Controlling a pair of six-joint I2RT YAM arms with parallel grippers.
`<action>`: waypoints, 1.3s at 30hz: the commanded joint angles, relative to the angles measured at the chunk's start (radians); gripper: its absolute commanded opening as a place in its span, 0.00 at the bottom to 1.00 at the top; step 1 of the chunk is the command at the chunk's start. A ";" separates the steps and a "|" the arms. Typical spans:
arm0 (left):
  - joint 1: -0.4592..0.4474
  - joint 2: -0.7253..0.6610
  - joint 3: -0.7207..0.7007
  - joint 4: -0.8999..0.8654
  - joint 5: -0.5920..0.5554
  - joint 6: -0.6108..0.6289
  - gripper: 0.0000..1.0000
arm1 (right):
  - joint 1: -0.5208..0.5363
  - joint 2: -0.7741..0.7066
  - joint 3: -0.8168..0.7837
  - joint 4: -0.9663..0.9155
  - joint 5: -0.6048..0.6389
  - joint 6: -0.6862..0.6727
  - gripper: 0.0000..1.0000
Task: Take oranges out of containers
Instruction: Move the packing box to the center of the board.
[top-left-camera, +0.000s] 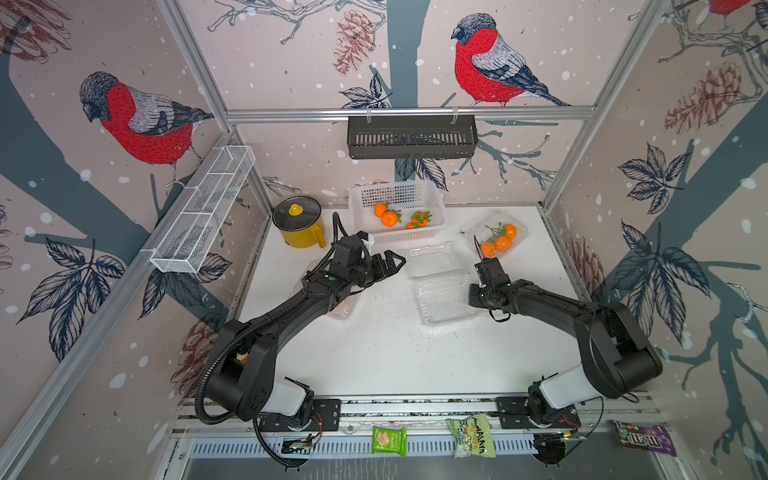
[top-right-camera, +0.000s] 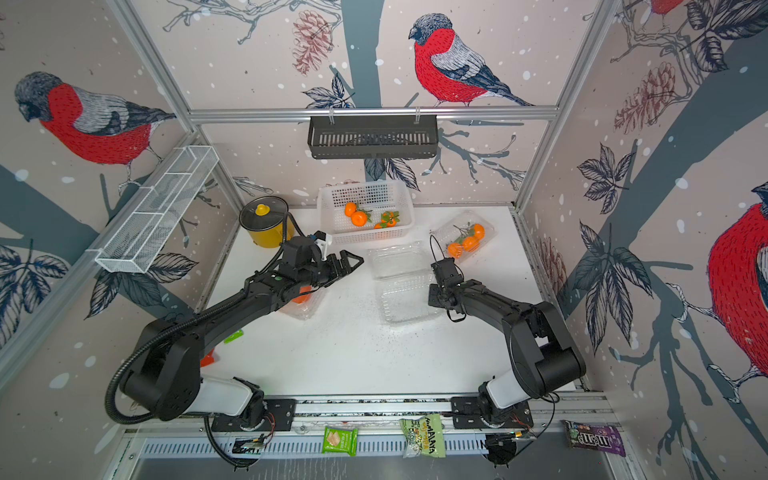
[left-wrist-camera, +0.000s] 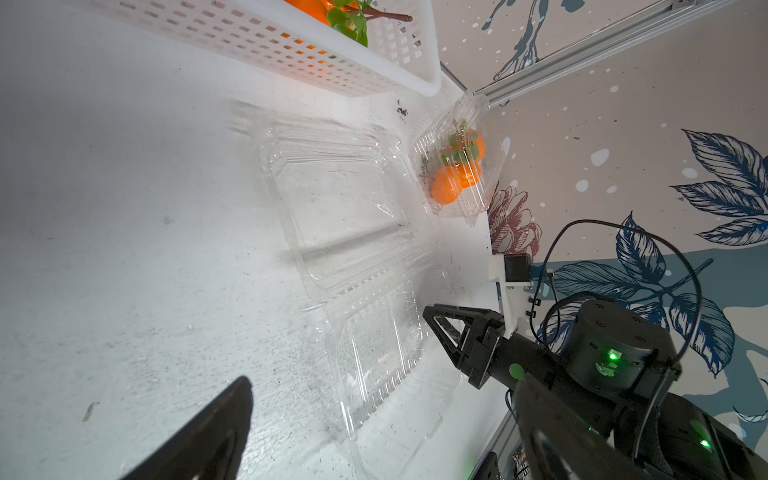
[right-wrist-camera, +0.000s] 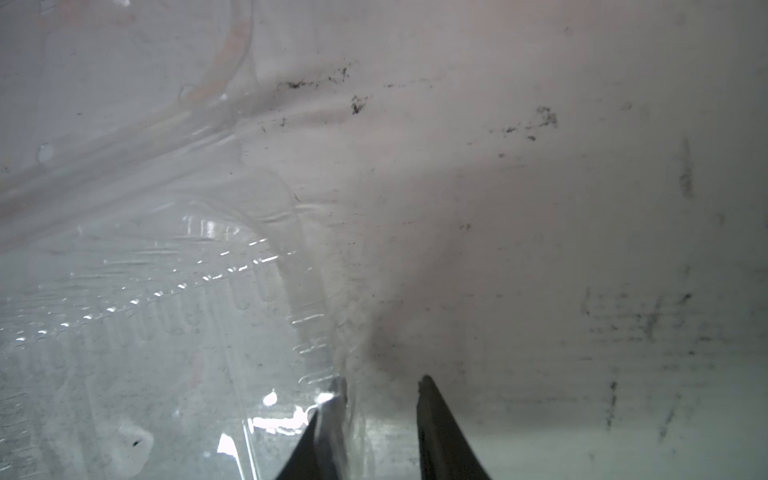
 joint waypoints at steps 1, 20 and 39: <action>0.000 -0.010 -0.003 0.031 0.001 -0.004 0.97 | 0.003 -0.059 -0.035 0.011 0.026 0.028 0.26; -0.008 0.075 0.066 0.090 0.067 -0.032 0.97 | -0.014 -0.436 -0.263 -0.154 -0.006 0.234 0.08; -0.014 -0.011 0.022 0.124 0.072 -0.044 0.97 | -0.350 -0.675 -0.316 -0.352 0.052 0.467 0.06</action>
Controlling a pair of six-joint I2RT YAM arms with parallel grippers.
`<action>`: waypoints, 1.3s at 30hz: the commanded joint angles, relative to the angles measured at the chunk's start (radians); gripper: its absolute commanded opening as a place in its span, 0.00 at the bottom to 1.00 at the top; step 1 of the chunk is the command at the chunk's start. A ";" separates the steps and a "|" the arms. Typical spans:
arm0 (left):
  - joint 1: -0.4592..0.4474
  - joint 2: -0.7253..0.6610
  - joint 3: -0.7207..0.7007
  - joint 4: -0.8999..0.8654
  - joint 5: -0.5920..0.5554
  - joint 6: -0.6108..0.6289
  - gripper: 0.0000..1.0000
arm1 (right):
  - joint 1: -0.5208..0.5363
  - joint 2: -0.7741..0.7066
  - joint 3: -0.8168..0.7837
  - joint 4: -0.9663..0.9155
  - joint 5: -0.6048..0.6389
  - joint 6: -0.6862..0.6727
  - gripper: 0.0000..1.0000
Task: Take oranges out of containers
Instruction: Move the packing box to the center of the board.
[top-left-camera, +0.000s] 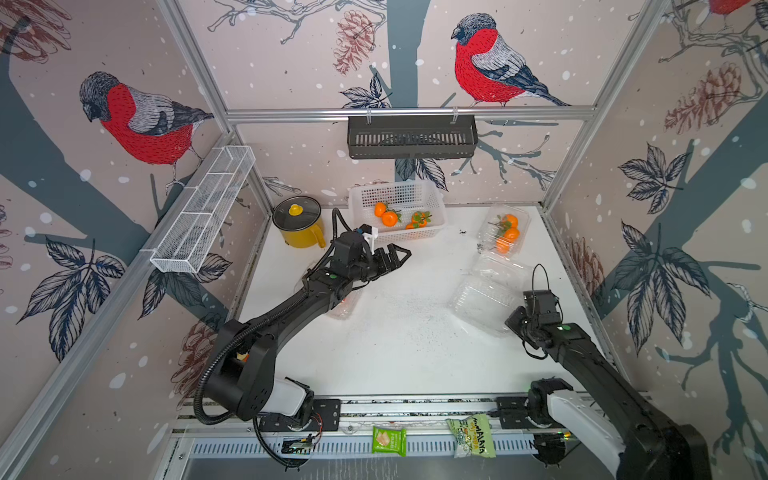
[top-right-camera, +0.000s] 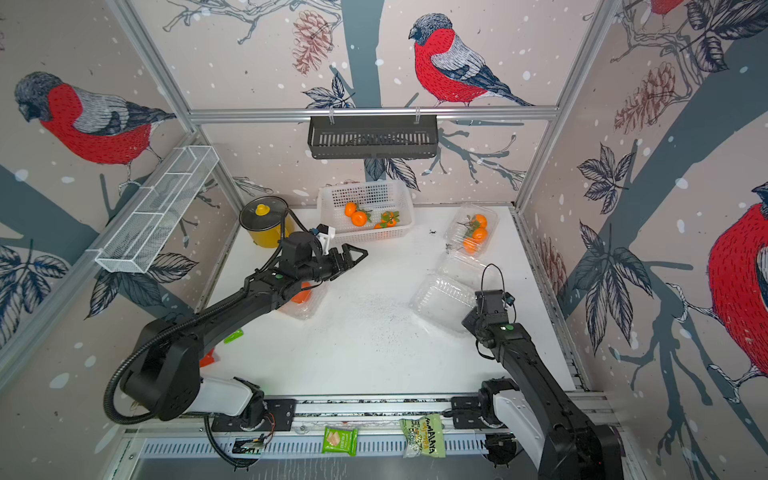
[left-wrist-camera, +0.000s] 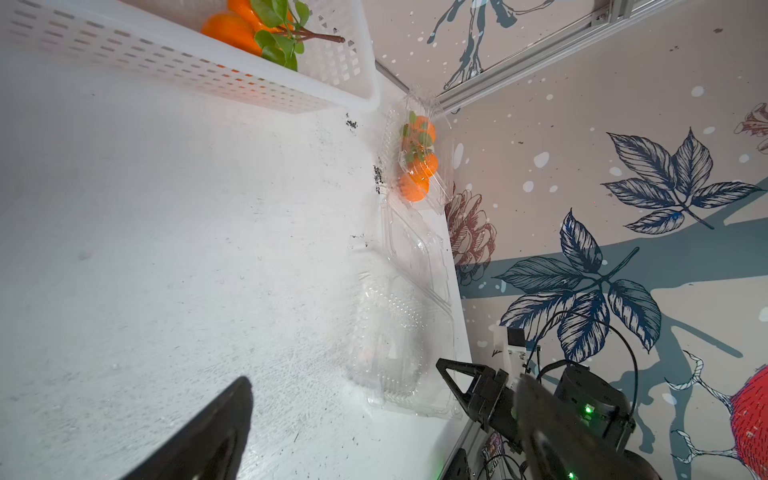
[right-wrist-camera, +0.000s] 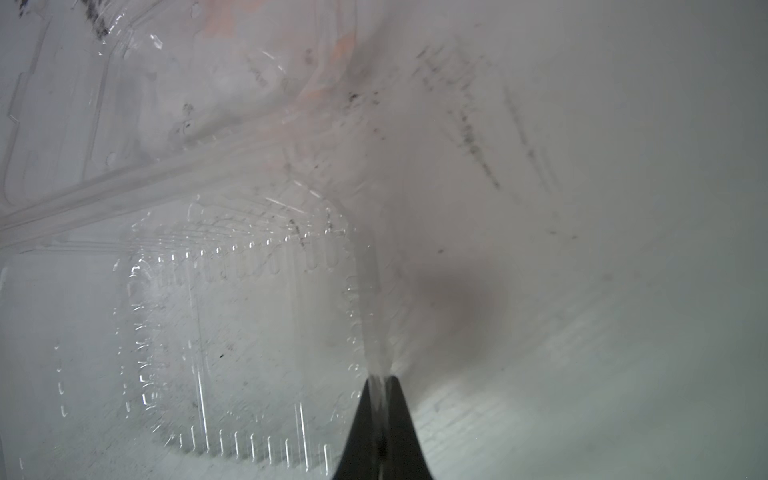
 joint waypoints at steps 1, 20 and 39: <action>-0.001 -0.016 -0.009 0.045 0.019 -0.007 0.97 | -0.071 -0.057 -0.001 -0.084 0.053 0.051 0.07; -0.018 0.014 0.014 0.064 0.013 -0.027 0.97 | -0.231 -0.028 0.208 0.003 -0.016 -0.138 0.86; -0.096 0.235 0.300 -0.044 -0.053 0.004 0.97 | -0.239 0.654 0.687 0.298 -0.185 -0.293 1.00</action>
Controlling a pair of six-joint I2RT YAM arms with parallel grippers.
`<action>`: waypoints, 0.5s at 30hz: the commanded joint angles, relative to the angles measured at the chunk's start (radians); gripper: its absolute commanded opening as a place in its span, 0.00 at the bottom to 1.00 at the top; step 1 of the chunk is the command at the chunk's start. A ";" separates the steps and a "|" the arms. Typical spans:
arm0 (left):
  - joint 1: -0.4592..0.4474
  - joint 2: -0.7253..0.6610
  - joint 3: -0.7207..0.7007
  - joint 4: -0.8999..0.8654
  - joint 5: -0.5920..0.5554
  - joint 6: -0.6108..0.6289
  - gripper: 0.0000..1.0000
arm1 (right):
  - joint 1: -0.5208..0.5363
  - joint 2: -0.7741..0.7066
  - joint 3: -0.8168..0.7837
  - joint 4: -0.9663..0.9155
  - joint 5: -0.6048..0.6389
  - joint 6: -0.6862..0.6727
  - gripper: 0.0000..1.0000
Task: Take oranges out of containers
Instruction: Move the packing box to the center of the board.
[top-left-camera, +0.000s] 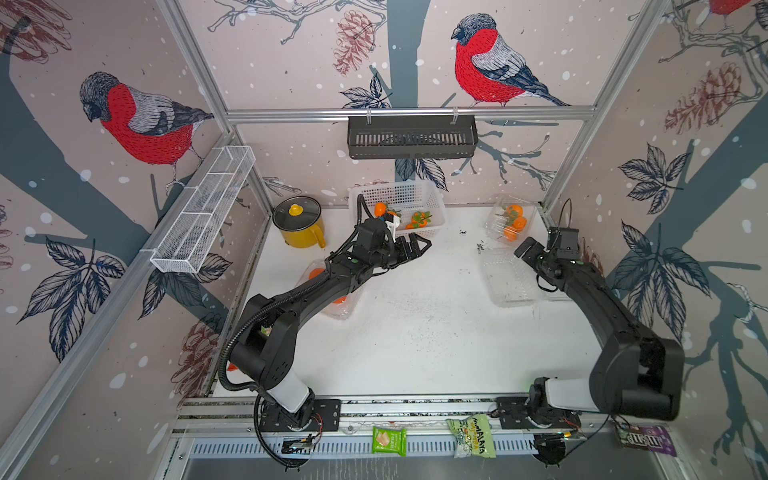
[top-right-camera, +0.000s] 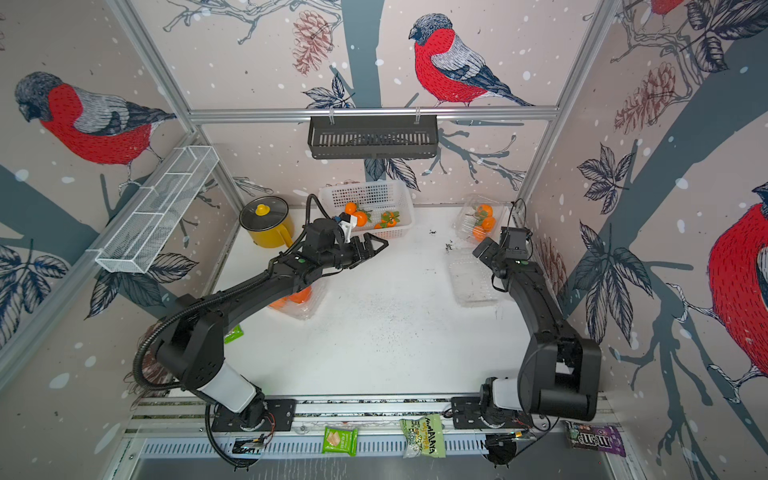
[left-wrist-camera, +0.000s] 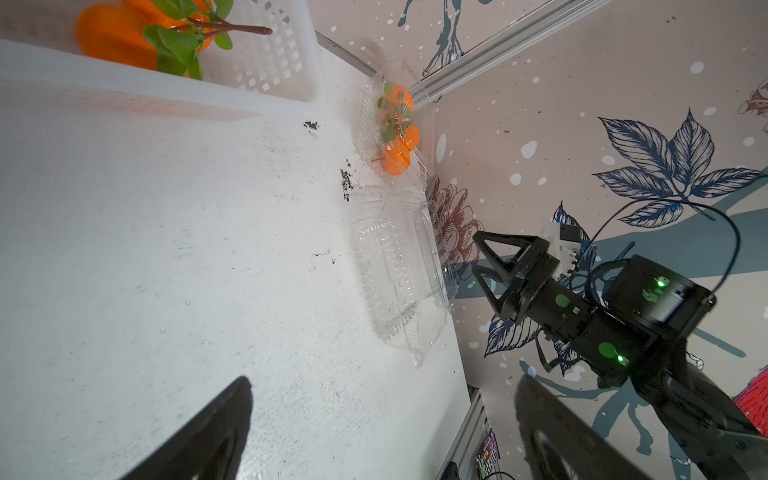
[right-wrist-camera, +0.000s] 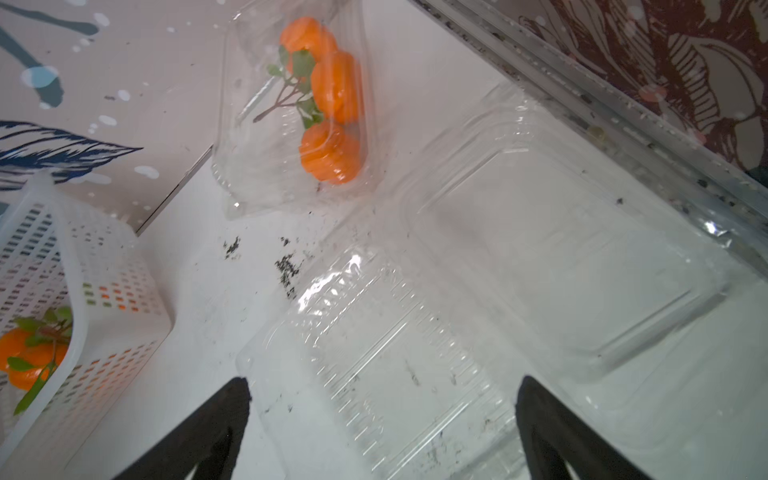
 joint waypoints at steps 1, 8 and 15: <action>-0.007 0.040 0.064 -0.020 -0.022 0.010 0.97 | -0.022 0.141 0.155 0.058 -0.063 -0.043 1.00; -0.027 0.148 0.216 -0.104 -0.040 0.043 0.97 | -0.070 0.502 0.482 0.029 -0.087 -0.077 1.00; -0.030 0.210 0.269 -0.159 -0.021 0.065 0.97 | -0.083 0.812 0.873 -0.057 -0.097 -0.196 1.00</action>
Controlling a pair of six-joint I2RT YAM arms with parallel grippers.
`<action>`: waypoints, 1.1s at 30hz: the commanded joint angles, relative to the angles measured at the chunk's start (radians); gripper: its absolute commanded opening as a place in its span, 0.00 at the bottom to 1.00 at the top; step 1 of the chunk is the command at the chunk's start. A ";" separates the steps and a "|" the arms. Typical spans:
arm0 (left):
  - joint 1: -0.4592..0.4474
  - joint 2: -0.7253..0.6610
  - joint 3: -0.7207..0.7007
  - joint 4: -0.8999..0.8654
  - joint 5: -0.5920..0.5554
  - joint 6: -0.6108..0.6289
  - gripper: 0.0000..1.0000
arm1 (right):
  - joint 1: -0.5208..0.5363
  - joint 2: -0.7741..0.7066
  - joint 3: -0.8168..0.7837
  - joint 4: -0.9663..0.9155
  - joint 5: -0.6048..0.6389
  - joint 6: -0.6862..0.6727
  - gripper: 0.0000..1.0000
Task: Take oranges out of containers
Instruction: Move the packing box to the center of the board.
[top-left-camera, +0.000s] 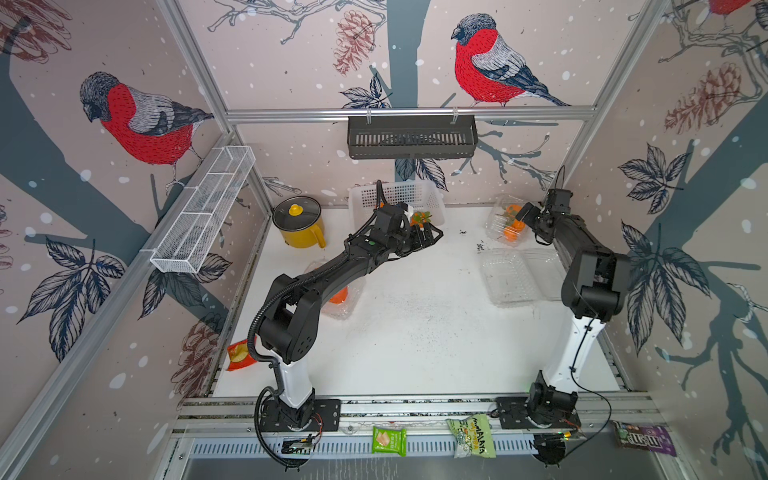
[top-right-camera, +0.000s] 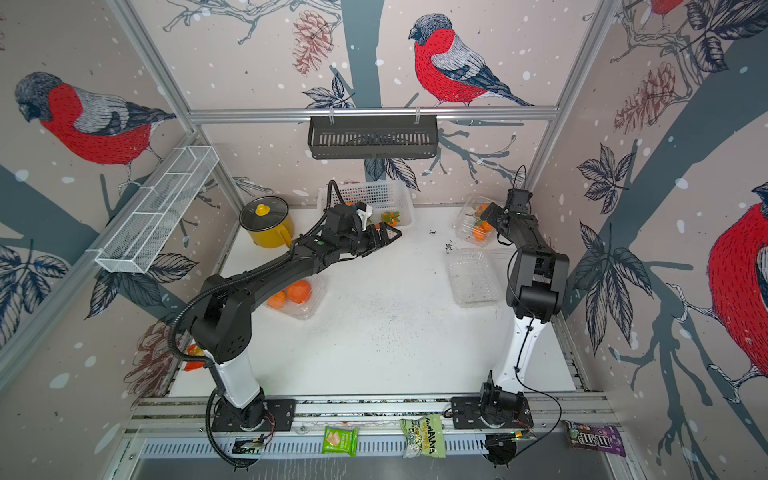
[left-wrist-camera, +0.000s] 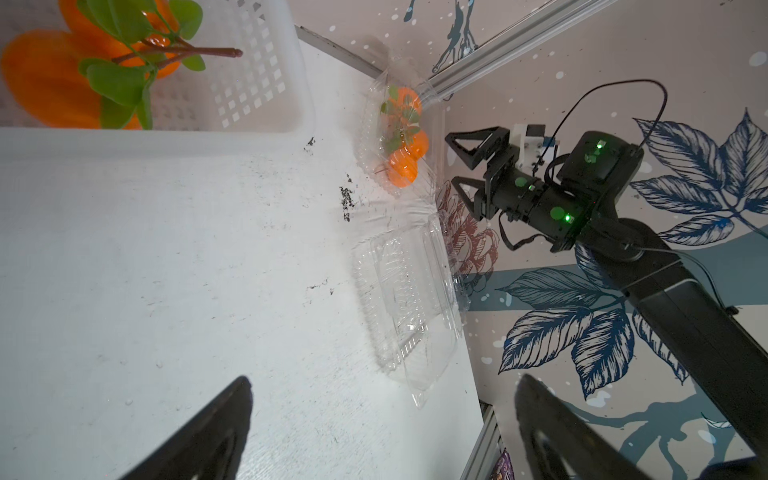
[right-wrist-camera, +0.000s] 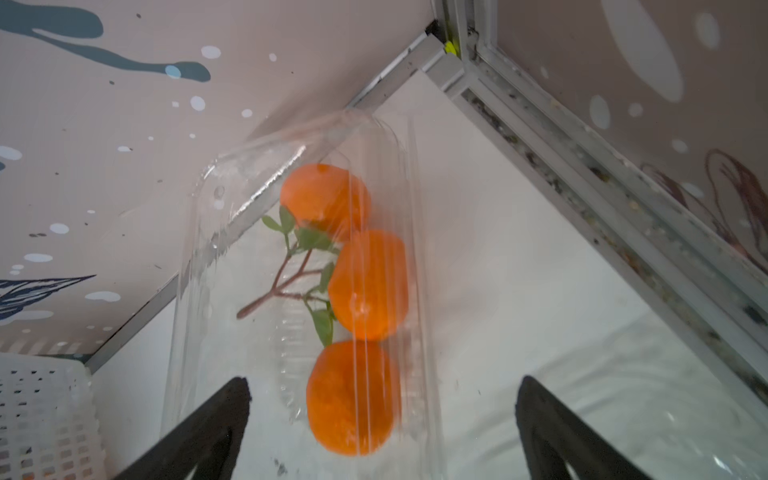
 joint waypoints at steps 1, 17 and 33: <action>-0.001 0.014 0.011 -0.036 -0.003 0.026 0.97 | -0.007 0.107 0.160 -0.056 -0.038 -0.076 1.00; 0.000 0.016 -0.002 -0.100 -0.019 0.069 0.97 | 0.063 0.420 0.545 -0.093 -0.123 -0.252 1.00; 0.021 -0.077 -0.104 -0.097 -0.027 0.083 0.97 | 0.280 0.260 0.316 -0.149 0.087 -0.490 0.99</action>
